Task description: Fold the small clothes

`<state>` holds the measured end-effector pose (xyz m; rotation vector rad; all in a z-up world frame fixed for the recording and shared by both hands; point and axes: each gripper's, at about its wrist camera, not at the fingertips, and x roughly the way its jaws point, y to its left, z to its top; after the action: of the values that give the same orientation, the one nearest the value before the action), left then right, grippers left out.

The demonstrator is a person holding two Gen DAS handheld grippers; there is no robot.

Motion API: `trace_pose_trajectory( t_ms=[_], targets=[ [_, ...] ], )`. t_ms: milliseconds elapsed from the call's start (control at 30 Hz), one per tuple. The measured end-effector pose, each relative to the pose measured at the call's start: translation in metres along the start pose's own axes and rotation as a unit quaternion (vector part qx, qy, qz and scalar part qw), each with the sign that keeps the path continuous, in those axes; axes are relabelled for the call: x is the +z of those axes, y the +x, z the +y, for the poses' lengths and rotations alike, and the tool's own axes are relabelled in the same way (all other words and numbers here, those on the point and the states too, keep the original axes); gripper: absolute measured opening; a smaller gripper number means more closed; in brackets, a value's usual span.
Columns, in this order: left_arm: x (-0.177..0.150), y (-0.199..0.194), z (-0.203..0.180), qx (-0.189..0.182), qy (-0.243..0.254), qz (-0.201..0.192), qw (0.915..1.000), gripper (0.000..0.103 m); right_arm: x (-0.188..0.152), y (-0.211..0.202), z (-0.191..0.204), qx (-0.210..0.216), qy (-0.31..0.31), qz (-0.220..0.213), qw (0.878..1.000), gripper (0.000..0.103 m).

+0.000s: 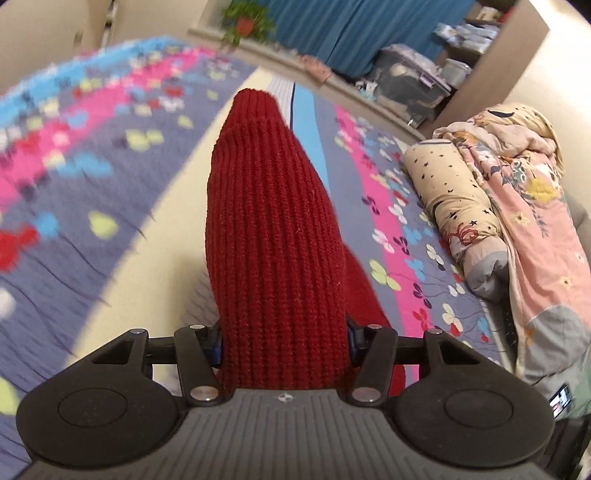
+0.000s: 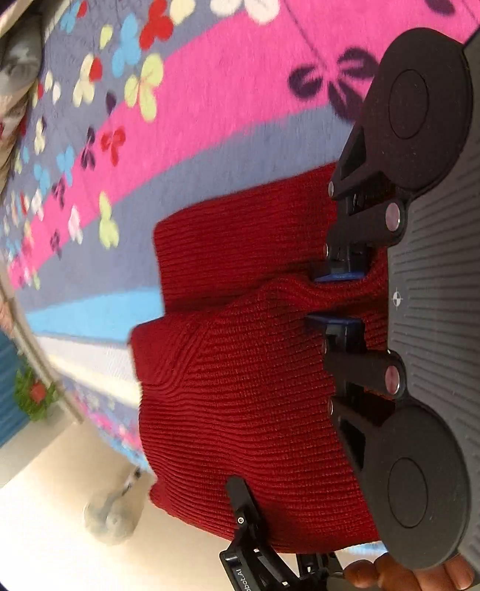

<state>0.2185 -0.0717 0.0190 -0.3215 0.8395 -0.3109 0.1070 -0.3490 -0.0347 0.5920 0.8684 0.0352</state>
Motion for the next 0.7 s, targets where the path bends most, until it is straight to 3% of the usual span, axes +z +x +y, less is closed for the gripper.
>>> trace_pose_trajectory(
  t_ms=[167, 233, 333, 500, 600, 700],
  targets=[
    [0.014, -0.057, 0.048, 0.039, 0.0, -0.024, 0.999, 0.061, -0.013, -0.012, 0.041, 0.092, -0.083, -0.023, 0.992, 0.016],
    [0.017, -0.07, 0.071, 0.052, -0.001, -0.026, 0.9983, 0.061, -0.019, -0.015, 0.054, 0.137, -0.101, -0.021, 0.985, 0.016],
    [0.011, -0.071, 0.114, 0.057, -0.02, -0.011, 0.9981, 0.068, -0.029, -0.015, 0.071, 0.167, -0.143, -0.015, 0.975, 0.015],
    [-0.007, -0.046, 0.158, 0.107, -0.031, 0.055, 0.9923, 0.074, -0.051, 0.012, 0.083, 0.132, -0.179, 0.039, 0.974, 0.015],
    [-0.017, -0.074, 0.166, 0.104, -0.033, 0.015, 0.9939, 0.075, -0.064, 0.019, 0.091, 0.115, -0.207, 0.041, 0.971, 0.014],
    [-0.021, -0.108, 0.164, 0.125, -0.003, -0.025, 0.9919, 0.08, -0.068, 0.022, 0.092, 0.106, -0.202, 0.042, 0.973, 0.014]
  ],
)
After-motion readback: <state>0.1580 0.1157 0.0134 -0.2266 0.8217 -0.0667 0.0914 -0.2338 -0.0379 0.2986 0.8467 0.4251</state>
